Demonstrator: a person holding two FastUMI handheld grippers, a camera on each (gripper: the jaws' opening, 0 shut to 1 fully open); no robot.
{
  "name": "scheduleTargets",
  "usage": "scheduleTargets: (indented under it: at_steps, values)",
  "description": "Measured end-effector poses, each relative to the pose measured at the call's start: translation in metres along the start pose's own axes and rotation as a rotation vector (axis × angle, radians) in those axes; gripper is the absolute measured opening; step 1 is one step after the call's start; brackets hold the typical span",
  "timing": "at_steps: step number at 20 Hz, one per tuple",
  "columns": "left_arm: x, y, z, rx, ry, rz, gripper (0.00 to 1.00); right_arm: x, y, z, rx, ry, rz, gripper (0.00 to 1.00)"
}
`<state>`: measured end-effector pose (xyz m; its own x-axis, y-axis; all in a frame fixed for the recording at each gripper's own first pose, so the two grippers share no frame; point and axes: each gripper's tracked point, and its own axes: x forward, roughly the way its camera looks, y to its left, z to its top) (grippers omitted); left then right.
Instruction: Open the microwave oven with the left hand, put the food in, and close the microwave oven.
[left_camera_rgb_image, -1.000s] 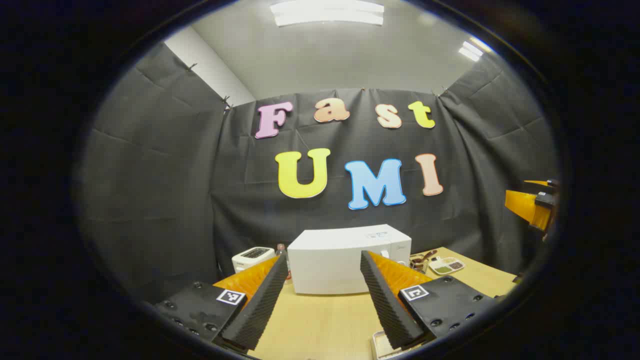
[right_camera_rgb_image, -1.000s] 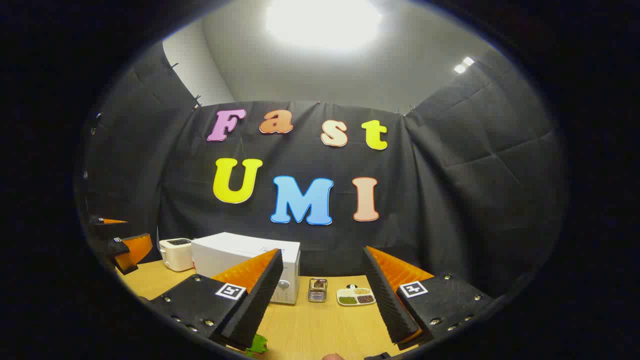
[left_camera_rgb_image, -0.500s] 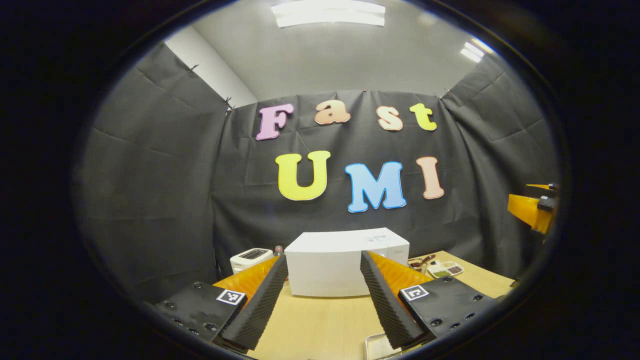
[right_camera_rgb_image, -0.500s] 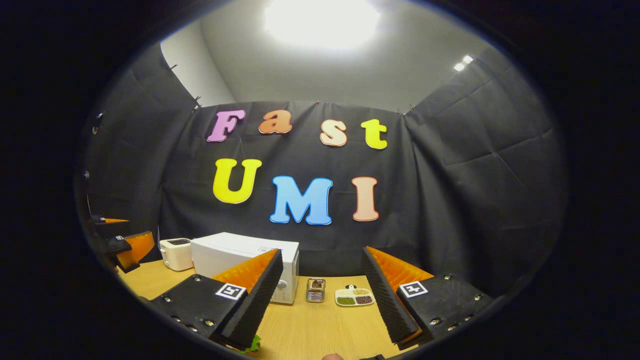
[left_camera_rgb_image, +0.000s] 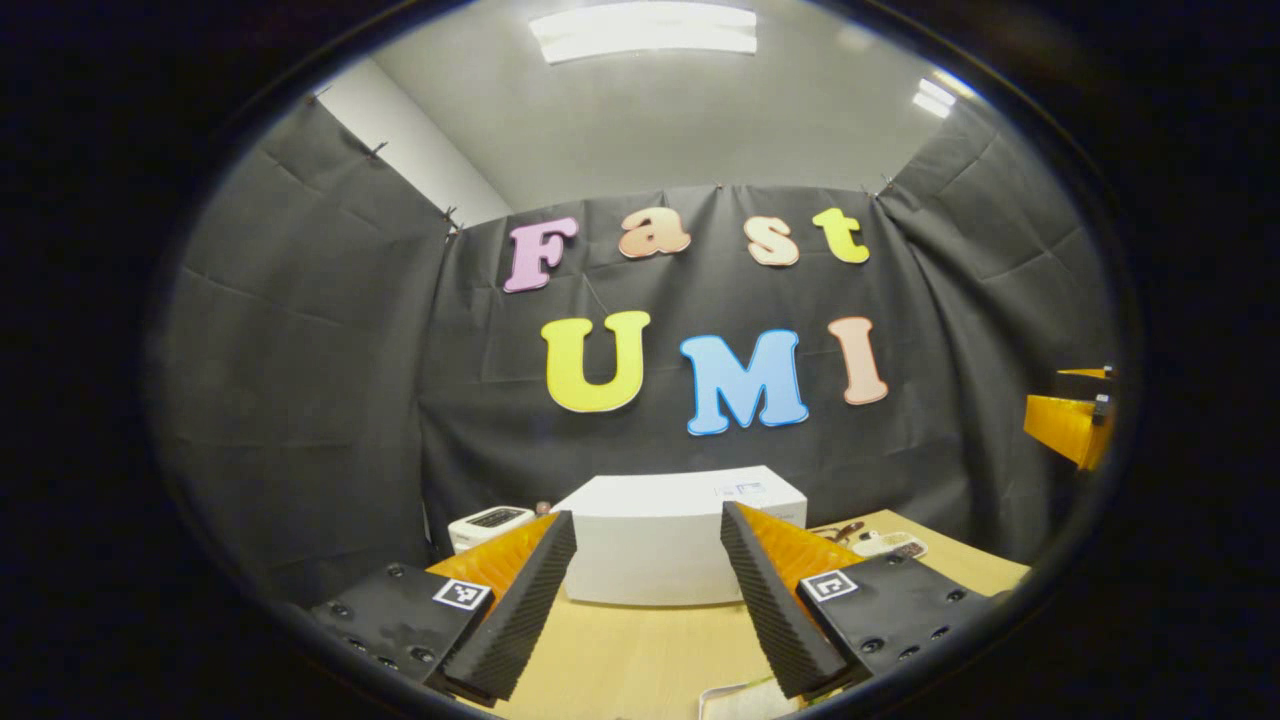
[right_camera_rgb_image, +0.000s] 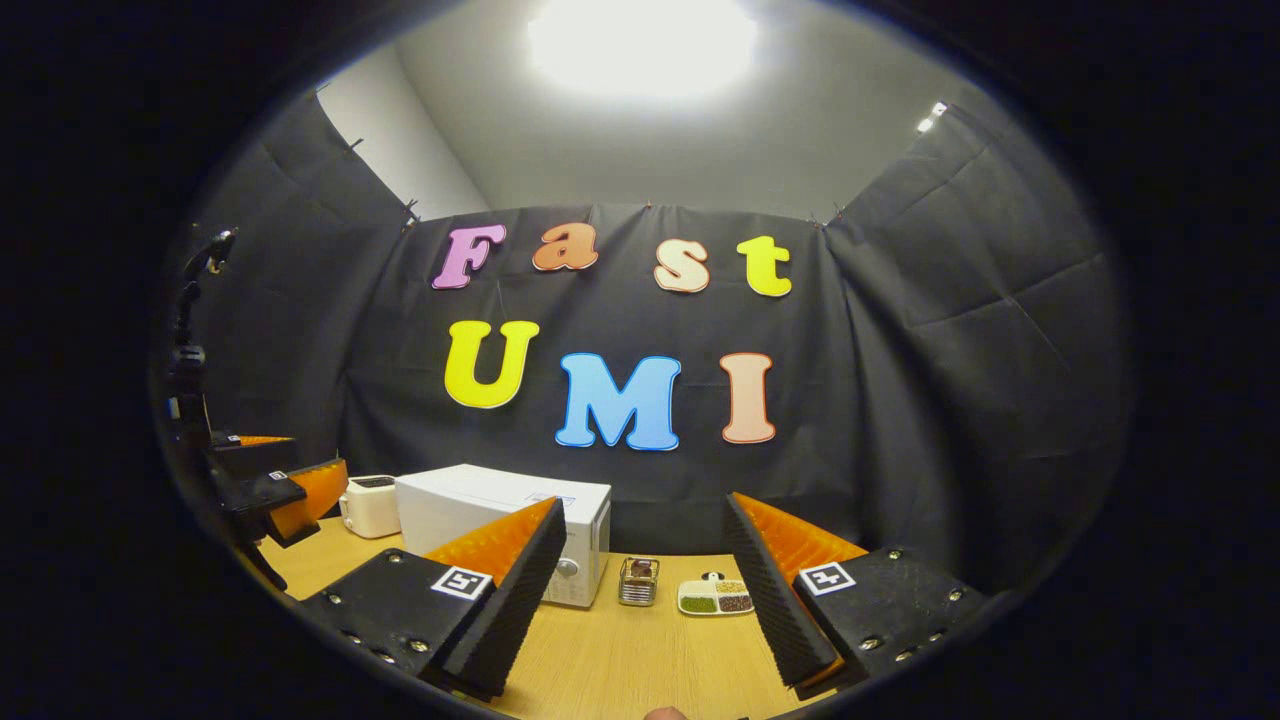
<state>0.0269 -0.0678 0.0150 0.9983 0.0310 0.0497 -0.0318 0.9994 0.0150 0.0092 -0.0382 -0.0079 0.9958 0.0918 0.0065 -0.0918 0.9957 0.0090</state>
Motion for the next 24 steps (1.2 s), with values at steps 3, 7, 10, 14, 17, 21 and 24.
scheduleTargets:
  at_steps: [3,7,10,14,17,21,24]
  values:
    - [0.022,-0.015,-0.001,-0.01,-0.001,-0.026,1.0,0.001,-0.006,-0.001,0.006,0.007,-0.019,0.96]
    - [0.064,-0.032,-0.011,-0.039,-0.001,-0.074,0.93,0.012,-0.013,-0.003,-0.004,0.013,-0.076,0.95]
    - [0.1,-0.05,-0.022,-0.04,-0.004,-0.138,0.97,0.018,-0.02,0.002,-0.001,0.012,-0.142,0.96]
    - [0.142,-0.073,-0.048,-0.039,0.021,-0.2,1.0,0.025,-0.028,0.0,-0.018,0.022,-0.23,0.96]
    - [0.171,-0.091,-0.069,-0.04,0.033,-0.231,0.93,0.021,-0.034,-0.004,-0.028,0.043,-0.29,0.96]
    - [0.2,-0.119,-0.104,-0.038,0.077,-0.275,0.98,0.013,-0.049,-0.008,-0.074,0.071,-0.376,0.96]
    - [0.221,-0.137,-0.139,-0.042,0.136,-0.296,0.93,0.004,-0.06,-0.011,-0.083,0.095,-0.442,0.96]
